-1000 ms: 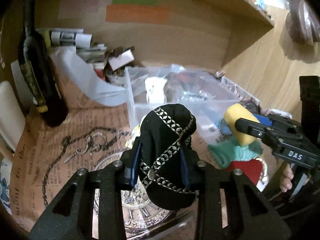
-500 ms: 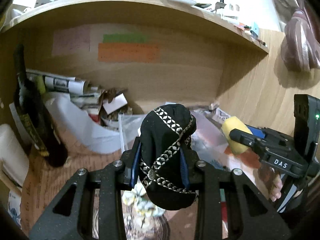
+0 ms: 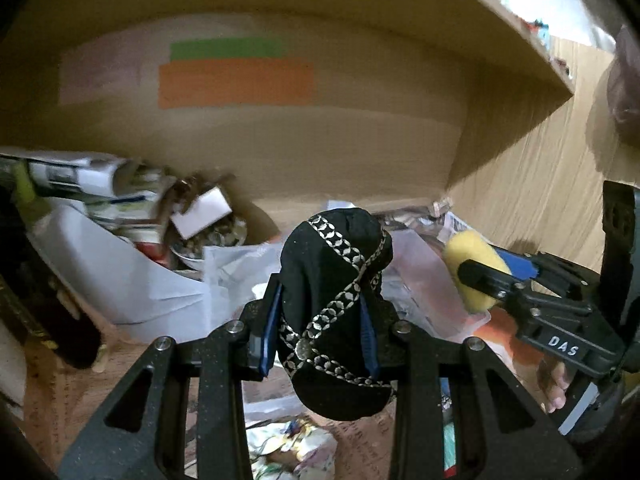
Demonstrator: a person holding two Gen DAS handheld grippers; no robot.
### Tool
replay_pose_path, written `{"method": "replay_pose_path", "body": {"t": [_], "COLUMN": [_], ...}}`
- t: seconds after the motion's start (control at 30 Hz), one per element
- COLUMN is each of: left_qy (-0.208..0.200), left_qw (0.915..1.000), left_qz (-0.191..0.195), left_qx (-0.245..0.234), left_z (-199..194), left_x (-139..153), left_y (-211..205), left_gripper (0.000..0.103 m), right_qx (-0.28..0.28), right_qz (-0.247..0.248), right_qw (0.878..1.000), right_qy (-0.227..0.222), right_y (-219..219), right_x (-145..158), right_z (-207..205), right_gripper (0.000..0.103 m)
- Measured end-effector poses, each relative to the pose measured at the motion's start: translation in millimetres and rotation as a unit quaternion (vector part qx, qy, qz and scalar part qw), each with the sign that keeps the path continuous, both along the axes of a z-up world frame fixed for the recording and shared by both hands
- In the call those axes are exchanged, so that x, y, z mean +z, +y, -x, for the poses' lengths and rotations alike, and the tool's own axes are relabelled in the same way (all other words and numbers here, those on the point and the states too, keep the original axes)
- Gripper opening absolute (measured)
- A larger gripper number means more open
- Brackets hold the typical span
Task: Organize soft objects
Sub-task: 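Carry black pouch into the box with left tool while right tool drops sponge in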
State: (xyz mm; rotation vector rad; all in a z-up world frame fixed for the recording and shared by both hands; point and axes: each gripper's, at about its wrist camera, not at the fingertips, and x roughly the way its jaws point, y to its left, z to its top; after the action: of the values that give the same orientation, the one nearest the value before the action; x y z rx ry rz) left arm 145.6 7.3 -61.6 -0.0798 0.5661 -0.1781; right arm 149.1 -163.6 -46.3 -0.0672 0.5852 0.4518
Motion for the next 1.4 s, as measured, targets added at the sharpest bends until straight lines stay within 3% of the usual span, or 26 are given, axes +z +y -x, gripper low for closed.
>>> {"method": "replay_pose_path", "body": {"t": [0.23, 0.37, 0.6, 0.67, 0.77, 0.83, 1.1, 1.23, 1.4], "left_qy": [0.047, 0.068, 0.078, 0.08, 0.082, 0.078, 0.04, 0.011, -0.011], "left_qw": [0.9985, 0.9974, 0.9965, 0.9963, 0.9961, 0.9963, 0.9985, 0.9991, 0.999], "left_qz": [-0.014, -0.022, -0.03, -0.033, -0.033, -0.034, -0.034, -0.036, -0.037], "left_qx": [-0.025, -0.011, 0.001, 0.005, 0.005, 0.006, 0.014, 0.019, 0.022], "left_z": [-30.8, -40.3, -45.5, -46.3, -44.8, -42.1, -17.9, 1.3, 27.9], "left_x": [-25.1, -37.3, -45.0, -46.2, -46.1, -44.2, -19.3, -3.8, 6.4], "left_y": [-14.9, -12.4, -7.8, -7.3, -6.4, -6.4, -1.5, 1.7, 5.6], "left_gripper": [0.034, 0.034, 0.05, 0.055, 0.061, 0.064, 0.073, 0.086, 0.095], "right_qx": [-0.005, -0.002, 0.005, 0.007, 0.008, 0.007, 0.006, 0.007, 0.013], "right_qz": [0.025, 0.038, 0.059, 0.067, 0.071, 0.071, 0.054, 0.04, 0.029], "right_qw": [0.999, 0.997, 0.996, 0.995, 0.995, 0.996, 0.998, 0.999, 0.999], "right_qy": [0.045, 0.065, 0.07, 0.068, 0.064, 0.058, 0.025, -0.002, -0.026], "right_y": [-0.4, 1.0, 6.3, 8.1, 9.2, 8.4, 3.6, -0.3, -2.9], "right_x": [-26.1, -37.6, -44.1, -44.7, -44.5, -42.6, -17.6, 0.3, 15.3], "right_z": [-27.1, -34.0, -35.5, -35.0, -34.5, -33.0, -15.2, 1.2, 26.5], "right_gripper": [0.037, 0.037, 0.038, 0.041, 0.054, 0.06, 0.069, 0.078, 0.081]}}
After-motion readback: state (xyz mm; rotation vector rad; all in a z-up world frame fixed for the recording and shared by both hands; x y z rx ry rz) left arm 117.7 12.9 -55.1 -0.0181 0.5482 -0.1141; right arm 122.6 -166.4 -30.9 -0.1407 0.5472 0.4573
